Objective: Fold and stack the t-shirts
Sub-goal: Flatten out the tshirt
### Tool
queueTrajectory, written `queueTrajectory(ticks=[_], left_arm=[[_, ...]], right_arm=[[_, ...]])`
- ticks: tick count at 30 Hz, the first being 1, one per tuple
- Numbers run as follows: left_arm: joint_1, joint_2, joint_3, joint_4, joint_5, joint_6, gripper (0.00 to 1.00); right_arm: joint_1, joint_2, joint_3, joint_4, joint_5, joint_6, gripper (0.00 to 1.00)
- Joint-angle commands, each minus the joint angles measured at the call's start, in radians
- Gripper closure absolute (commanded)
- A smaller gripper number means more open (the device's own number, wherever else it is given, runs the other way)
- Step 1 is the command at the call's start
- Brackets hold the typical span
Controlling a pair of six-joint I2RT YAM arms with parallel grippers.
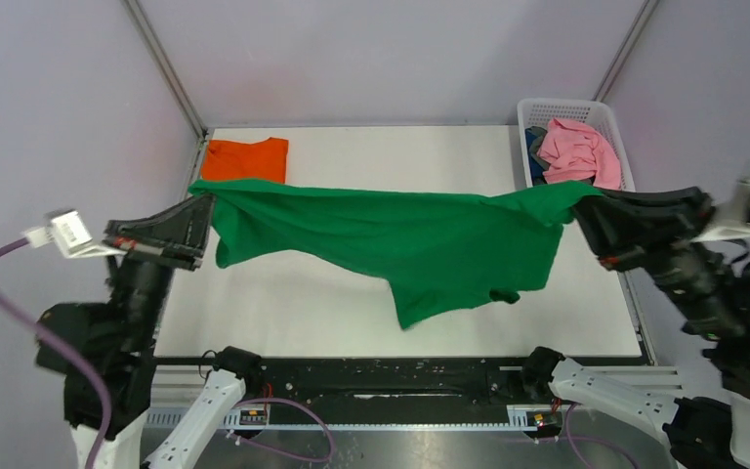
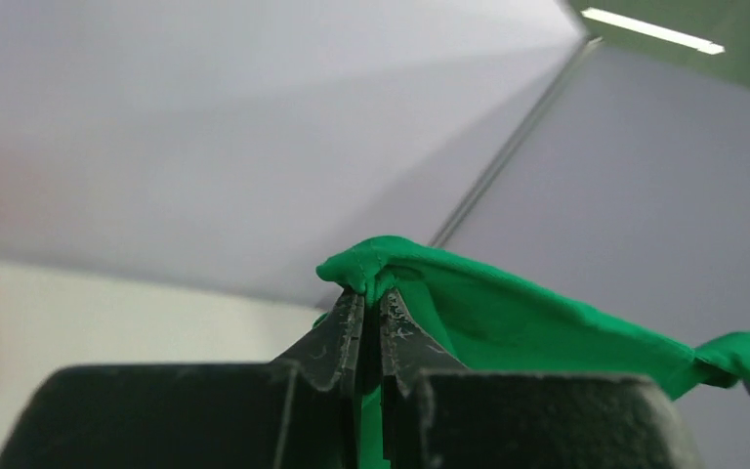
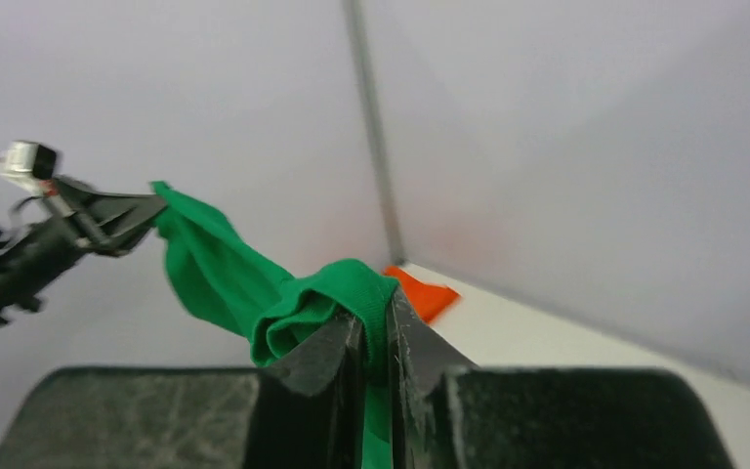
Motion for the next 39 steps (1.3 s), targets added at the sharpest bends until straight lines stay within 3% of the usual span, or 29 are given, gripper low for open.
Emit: queueTrajectory(ticks=[1,5,9,15,20,25,27,31,32,33,35,36,37,38,39], left_arm=[[-0.002,-0.012,0.133,0.016,0.134,0.029,1.00],[0.001,-0.040,0.191,0.012,0.118,0.035,1.00],[0.007,-0.037,0.183,0.014,0.094,0.036,1.00],[0.007,0.027,0.050,0.018,0.021,0.051,1.00],[0.007,0.099,-0.122,0.015,-0.242,0.060,0.99],[0.014,0.327,-0.247,0.032,-0.418,0.050,1.00],[0.035,0.479,-0.282,0.096,-0.445,0.046,1.00],[0.139,0.835,-0.241,0.254,-0.310,0.043,1.00],[0.162,0.939,-0.172,0.245,-0.275,0.041,0.96],[0.177,1.036,-0.089,0.200,-0.245,0.044,0.87],[0.186,1.197,0.087,0.087,-0.220,0.063,0.61],[0.187,1.256,0.157,0.036,-0.203,0.072,0.33],[0.186,1.292,0.204,0.015,-0.171,0.075,0.06],[0.187,1.311,0.230,0.000,-0.139,0.076,0.02],[0.186,1.314,0.236,0.003,-0.112,0.074,0.01]], right_arm=[[-0.003,0.086,0.217,-0.134,-0.355,0.015,1.00],[-0.003,0.148,0.397,-0.210,-0.386,0.017,1.00],[-0.002,0.200,0.495,-0.262,-0.295,-0.022,1.00],[-0.003,0.274,0.384,-0.231,0.028,-0.094,1.00],[-0.014,0.323,0.137,-0.025,0.365,-0.209,1.00],[-0.256,0.417,-0.052,0.112,0.219,-0.118,1.00],[-0.301,0.502,-0.132,0.217,0.206,-0.128,1.00],[-0.321,0.777,-0.196,0.376,0.254,-0.130,0.97],[-0.332,0.867,-0.174,0.390,0.245,-0.119,0.96],[-0.347,0.958,-0.129,0.395,0.238,-0.104,0.93],[-0.376,1.143,0.037,0.349,0.208,-0.062,0.81],[-0.389,1.232,0.126,0.309,0.193,-0.038,0.69],[-0.400,1.306,0.228,0.232,0.176,-0.013,0.50],[-0.409,1.380,0.329,0.151,0.163,0.008,0.38],[-0.413,1.435,0.418,0.066,0.154,0.028,0.31]])
